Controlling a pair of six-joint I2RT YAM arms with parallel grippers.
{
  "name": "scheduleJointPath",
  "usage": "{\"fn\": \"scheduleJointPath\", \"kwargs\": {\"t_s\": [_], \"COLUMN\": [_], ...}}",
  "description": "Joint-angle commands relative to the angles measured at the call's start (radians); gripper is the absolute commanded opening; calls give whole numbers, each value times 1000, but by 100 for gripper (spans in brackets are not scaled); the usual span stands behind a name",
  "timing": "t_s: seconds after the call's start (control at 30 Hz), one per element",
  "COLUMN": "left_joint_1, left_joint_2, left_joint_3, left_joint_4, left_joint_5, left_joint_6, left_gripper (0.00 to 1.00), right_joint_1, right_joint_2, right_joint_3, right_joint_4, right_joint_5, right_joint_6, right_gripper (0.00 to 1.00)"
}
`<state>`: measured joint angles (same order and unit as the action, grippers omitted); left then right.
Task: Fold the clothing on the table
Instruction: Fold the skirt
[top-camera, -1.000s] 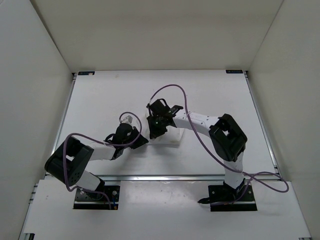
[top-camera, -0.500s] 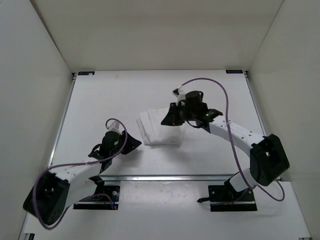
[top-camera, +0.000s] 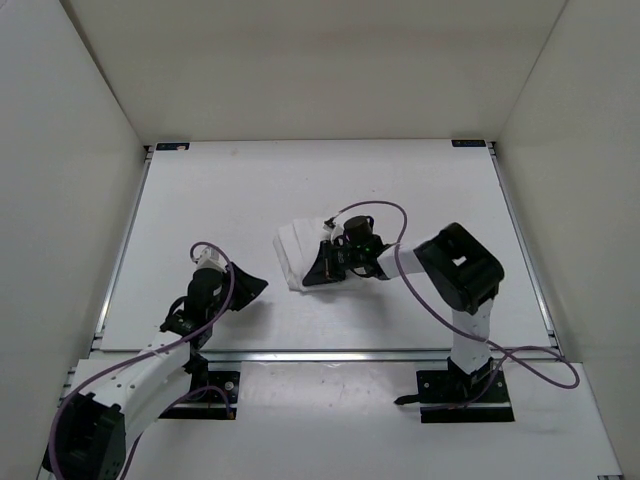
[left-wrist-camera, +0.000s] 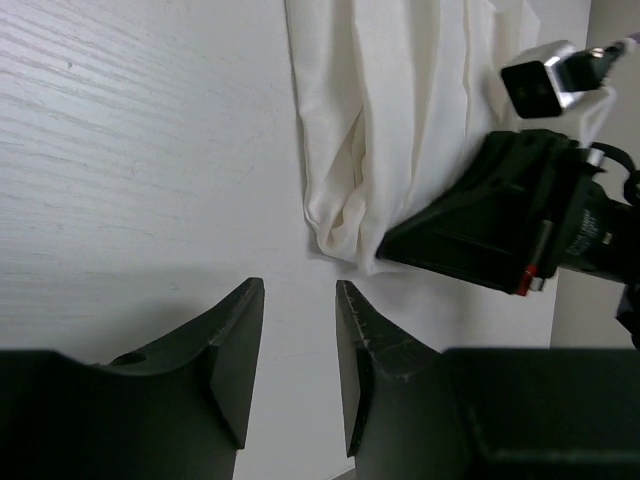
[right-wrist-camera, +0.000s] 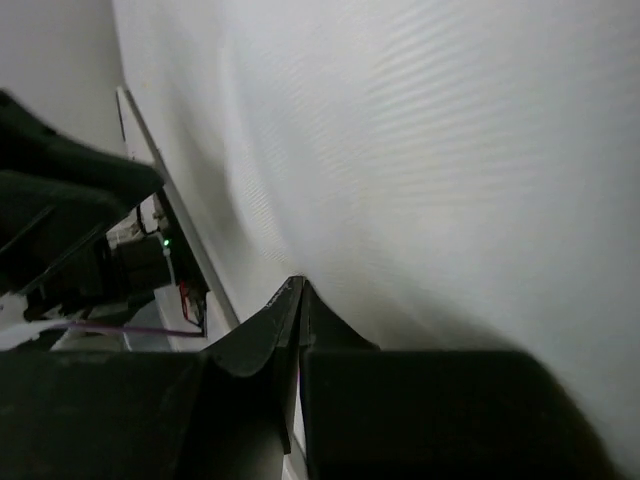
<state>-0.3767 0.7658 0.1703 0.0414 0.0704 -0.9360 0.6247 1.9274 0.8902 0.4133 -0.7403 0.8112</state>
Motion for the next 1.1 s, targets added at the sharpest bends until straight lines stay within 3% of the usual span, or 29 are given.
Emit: {"fn": "scheduleJointPath", "kwargs": {"t_s": [0.0, 0.13, 0.27, 0.33, 0.37, 0.53, 0.67, 0.8, 0.87, 1.07], "left_joint_1": [2, 41, 105, 113, 113, 110, 84, 64, 85, 74], "left_joint_2": [-29, -27, 41, 70, 87, 164, 242, 248, 244, 323], "left_joint_3": [6, 47, 156, 213, 245, 395, 448, 431, 426, 512], "left_joint_4": [-41, -103, -184, -231, -257, -380, -446, -468, -462, -604], "left_joint_5": [12, 54, 169, 212, 219, 241, 253, 244, 278, 186], "left_joint_6": [11, 81, 179, 239, 253, 365, 466, 477, 474, 531], "left_gripper": [46, 50, 60, 75, 98, 98, 99, 99, 99, 99], "right_joint_1": [-11, -13, -16, -26, -45, -187, -354, -485, -506, -500], "right_joint_2": [82, 47, -181, -334, -379, -643, -746, -855, -893, -901], "right_joint_3": [70, 151, 156, 138, 132, 49, 24, -94, -143, -157], "right_joint_4": [7, -115, -217, -280, -336, -698, -901, -890, -877, -872], "right_joint_5": [70, 79, 119, 143, 145, 318, 406, 455, 452, 440], "right_joint_6": [53, -33, -116, -165, -178, -380, -506, -576, -583, -584], "right_gripper": [0, 0, 0, 0, 1, 4, 5, 5, 5, 6]}}
